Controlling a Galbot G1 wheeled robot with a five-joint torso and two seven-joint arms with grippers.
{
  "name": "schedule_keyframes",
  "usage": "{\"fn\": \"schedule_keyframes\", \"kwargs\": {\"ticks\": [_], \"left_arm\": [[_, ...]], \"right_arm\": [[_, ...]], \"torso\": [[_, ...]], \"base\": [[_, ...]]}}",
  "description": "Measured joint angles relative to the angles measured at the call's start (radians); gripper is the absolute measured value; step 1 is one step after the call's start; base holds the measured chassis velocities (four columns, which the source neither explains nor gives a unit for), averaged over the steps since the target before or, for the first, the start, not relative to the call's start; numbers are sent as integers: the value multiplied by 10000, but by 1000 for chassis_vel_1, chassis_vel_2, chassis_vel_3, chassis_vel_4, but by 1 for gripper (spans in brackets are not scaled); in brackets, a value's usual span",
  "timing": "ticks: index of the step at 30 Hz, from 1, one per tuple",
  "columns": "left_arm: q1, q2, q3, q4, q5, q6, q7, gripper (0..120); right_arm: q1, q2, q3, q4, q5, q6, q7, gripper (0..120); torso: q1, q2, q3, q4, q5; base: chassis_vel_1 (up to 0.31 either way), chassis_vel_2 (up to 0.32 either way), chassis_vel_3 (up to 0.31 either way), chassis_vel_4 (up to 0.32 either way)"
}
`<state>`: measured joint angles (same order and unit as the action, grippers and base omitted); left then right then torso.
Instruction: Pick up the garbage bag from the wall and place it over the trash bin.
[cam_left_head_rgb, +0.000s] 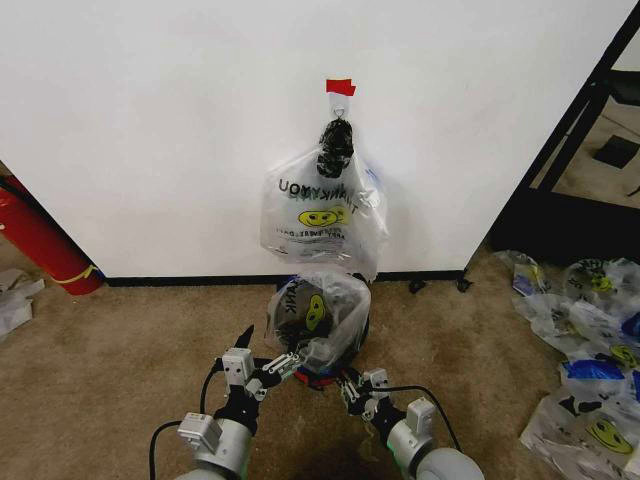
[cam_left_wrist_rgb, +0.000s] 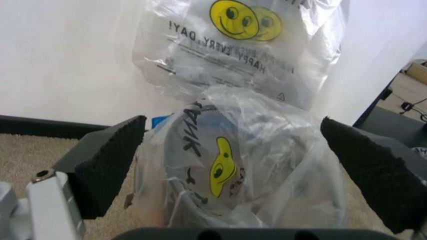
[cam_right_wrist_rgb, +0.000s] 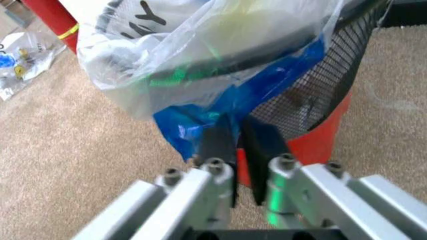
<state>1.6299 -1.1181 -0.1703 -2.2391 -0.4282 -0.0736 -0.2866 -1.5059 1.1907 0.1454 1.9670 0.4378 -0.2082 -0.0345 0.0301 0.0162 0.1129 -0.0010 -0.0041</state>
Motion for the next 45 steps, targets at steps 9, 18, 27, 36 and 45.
{"fn": "schedule_keyframes", "kwargs": {"ticks": [9, 18, 27, 36, 45], "left_arm": [[-18, -9, 64, 35, 20, -3, 17, 100], [-10, -14, 96, 84, 39, -6, 31, 100], [-12, -38, 180, 134, 89, -6, 45, 100], [-1, -38, 229, 104, 119, -9, 55, 100], [8, 6, 223, -21, 120, -2, 59, 100]], "right_arm": [[-124, 32, 76, -165, 6, -49, 319, 0], [-241, 55, 71, -464, 10, -768, 821, 0], [-169, 157, 161, -656, -25, -1556, 1272, 0], [-629, 38, 527, -178, -258, -1335, 1181, 10], [-1765, -328, 1213, 660, -771, -572, 891, 38]], "torso": [[0, 0, 0, 0, 0], [0, 0, 0, 0, 1], [0, 0, 0, 1, 1], [0, -1, 0, 0, 1], [0, 0, 0, 0, 0]], "base": [[0, 0, 0, 0], [0, 0, 0, 0], [0, 0, 0, 0], [0, 0, 0, 0], [0, 0, 0, 0]]}}
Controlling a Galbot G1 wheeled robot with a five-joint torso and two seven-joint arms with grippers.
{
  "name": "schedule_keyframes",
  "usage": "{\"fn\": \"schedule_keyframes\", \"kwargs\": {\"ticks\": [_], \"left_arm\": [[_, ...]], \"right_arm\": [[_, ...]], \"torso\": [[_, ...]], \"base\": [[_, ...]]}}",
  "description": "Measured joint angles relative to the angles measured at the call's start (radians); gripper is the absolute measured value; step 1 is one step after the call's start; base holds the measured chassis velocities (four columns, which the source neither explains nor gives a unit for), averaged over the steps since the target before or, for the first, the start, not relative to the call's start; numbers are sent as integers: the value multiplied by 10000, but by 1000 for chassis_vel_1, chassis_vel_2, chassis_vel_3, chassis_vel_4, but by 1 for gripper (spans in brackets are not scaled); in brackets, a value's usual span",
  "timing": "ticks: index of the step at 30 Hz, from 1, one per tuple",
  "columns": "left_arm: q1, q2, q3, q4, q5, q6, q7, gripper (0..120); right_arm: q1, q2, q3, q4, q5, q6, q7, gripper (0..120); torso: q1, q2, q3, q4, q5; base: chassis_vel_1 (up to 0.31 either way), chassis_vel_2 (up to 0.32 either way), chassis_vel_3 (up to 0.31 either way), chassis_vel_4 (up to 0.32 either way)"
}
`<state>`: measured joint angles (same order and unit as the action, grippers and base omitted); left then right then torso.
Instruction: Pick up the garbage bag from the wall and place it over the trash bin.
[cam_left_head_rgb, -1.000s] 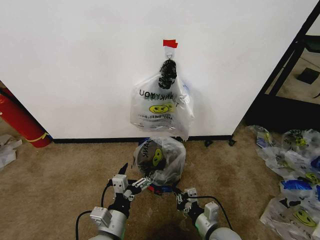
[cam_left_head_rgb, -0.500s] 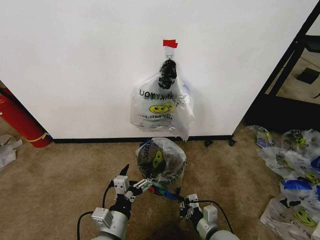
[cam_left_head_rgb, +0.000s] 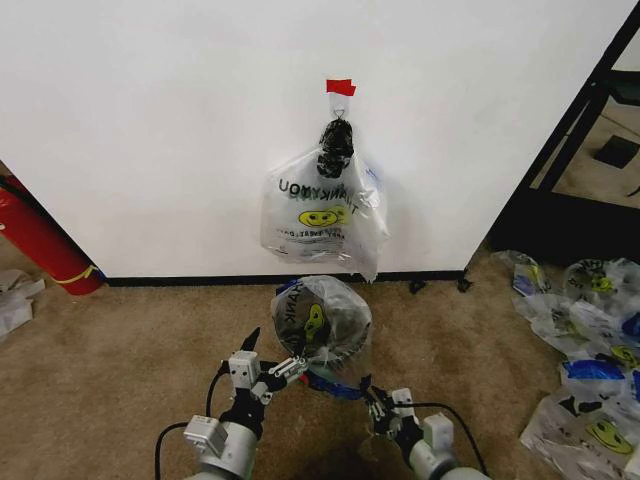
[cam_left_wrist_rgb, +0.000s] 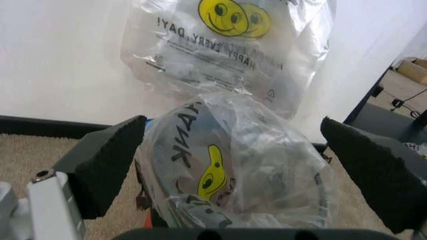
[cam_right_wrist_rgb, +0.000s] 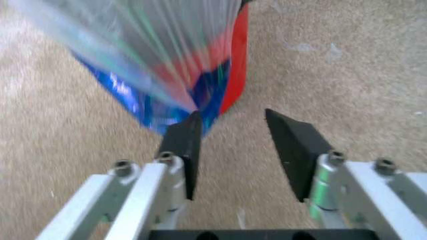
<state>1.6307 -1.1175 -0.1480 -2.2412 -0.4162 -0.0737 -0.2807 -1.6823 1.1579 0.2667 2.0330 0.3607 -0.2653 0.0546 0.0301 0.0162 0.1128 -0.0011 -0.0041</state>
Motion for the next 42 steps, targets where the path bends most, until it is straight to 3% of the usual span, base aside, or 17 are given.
{"fn": "schedule_keyframes", "kwargs": {"ticks": [1, 5, 8, 9, 10, 15, 19, 22, 27, 42], "left_arm": [[0, 3, 3, 0, 0, 0, 2, 100], [-11, -1, 8, 0, 0, -11, 3, 100], [-62, -38, -54, 16, 82, -119, -8, 100], [-105, -72, -222, 129, 388, -256, -52, 100], [-131, -121, -387, 306, 819, -348, -106, 100], [46, -373, -1094, 911, 2192, -1151, 36, 100], [1161, -894, -1925, 1011, 2902, -2176, 414, 100], [1561, -1116, -2213, 900, 2915, -2477, 454, 100], [1902, -1275, -2834, 546, 2805, -2890, 535, 100], [1737, -1282, -2749, 232, 2390, -2656, 440, 100]], "right_arm": [[-255, -50, 88, 40, -307, 265, -56, 45], [-683, -65, 187, 48, -728, 826, -107, 54], [-1083, 105, 412, -42, -1238, 2301, -98, 68], [-1299, 391, 842, -186, -1758, 3730, -76, 72], [-1447, 669, 1244, -196, -2004, 4433, -10, 79], [-1909, 1527, 2203, 134, -2146, 5857, 266, 94], [-2180, 2068, 2483, 742, -2089, 7146, 330, 100], [-2223, 2208, 2479, 1051, -2148, 7418, 326, 100], [-2719, 2911, 2460, 2087, -2791, 7960, 387, 100], [-2881, 3915, 1978, 3473, -3921, 6882, 606, 100]], "torso": [[0, 0, 0, 0, 1], [0, 0, 0, 0, 1], [0, -1, 0, 0, 1], [0, -1, 0, 1, 1], [0, -1, 0, 2, 1], [0, -2, 0, -4, -1], [0, -2, 0, 5, 0], [-1, -1, -1, 11, 1], [0, -1, -1, -2, -1], [0, -1, 0, 1, -1]], "base": [[0, 0, 0, 0], [0, 0, 0, 0], [0, 0, 0, 0], [0, 0, 0, 0], [0, 0, 0, 0], [0, 0, 0, 0], [0, 0, 0, 0], [0, 0, 0, 0], [0, 0, 0, 0], [0, 0, 0, 0]]}}
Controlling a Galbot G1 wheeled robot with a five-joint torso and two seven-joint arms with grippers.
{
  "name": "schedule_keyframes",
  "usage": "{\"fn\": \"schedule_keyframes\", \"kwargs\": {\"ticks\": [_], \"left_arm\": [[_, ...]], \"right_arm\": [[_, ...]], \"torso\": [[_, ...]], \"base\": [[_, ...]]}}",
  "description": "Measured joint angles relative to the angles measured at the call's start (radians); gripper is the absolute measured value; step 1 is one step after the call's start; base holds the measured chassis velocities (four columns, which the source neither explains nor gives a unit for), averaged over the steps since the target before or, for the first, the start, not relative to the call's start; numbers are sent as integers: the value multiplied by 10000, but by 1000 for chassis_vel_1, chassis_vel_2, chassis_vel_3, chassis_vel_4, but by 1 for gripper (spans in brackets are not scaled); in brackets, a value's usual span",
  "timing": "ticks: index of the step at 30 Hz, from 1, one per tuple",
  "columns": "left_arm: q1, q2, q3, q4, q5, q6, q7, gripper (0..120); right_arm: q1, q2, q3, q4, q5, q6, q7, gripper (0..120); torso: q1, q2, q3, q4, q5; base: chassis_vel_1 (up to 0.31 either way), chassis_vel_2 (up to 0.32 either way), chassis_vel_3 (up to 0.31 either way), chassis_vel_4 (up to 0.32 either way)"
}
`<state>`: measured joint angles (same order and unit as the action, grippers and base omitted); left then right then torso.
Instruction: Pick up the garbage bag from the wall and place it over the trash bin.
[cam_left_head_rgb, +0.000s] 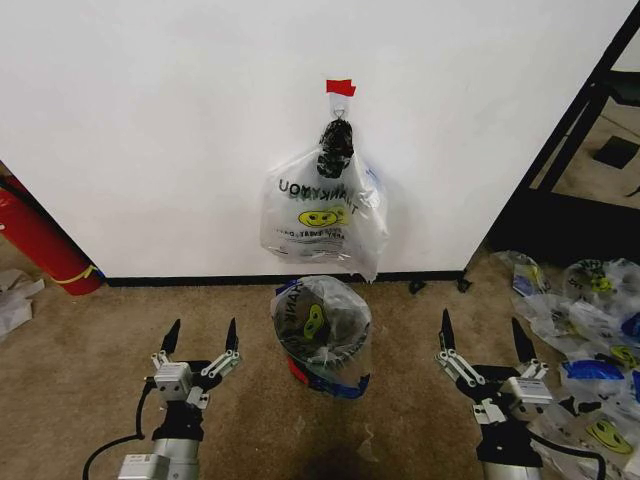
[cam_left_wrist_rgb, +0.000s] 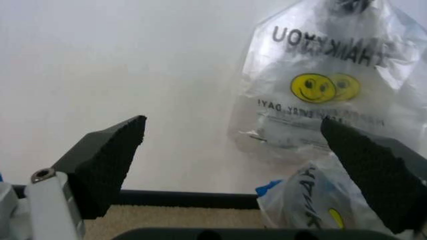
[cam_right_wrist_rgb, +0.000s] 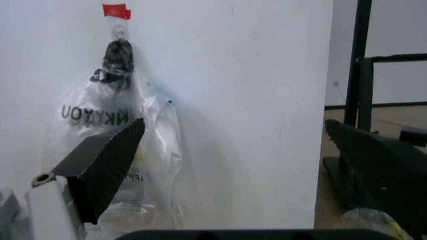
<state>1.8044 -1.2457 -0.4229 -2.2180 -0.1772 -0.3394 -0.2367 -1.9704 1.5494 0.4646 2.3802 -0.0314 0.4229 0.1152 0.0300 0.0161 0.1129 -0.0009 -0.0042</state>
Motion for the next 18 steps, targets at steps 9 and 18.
{"fn": "schedule_keyframes", "kwargs": {"ticks": [9, 18], "left_arm": [[-374, 158, 398, 55, -5, 257, 33, 100], [-554, 294, 558, -24, 146, 471, 53, 100]], "right_arm": [[-196, 296, -80, 142, -471, -11, 76, 100], [-194, 500, -167, 66, -857, 104, 111, 100]], "torso": [[0, 0, 0, -1, 0], [0, 0, 0, -1, 1]], "base": [[0, 0, 0, 0], [0, 0, 0, 0]]}}
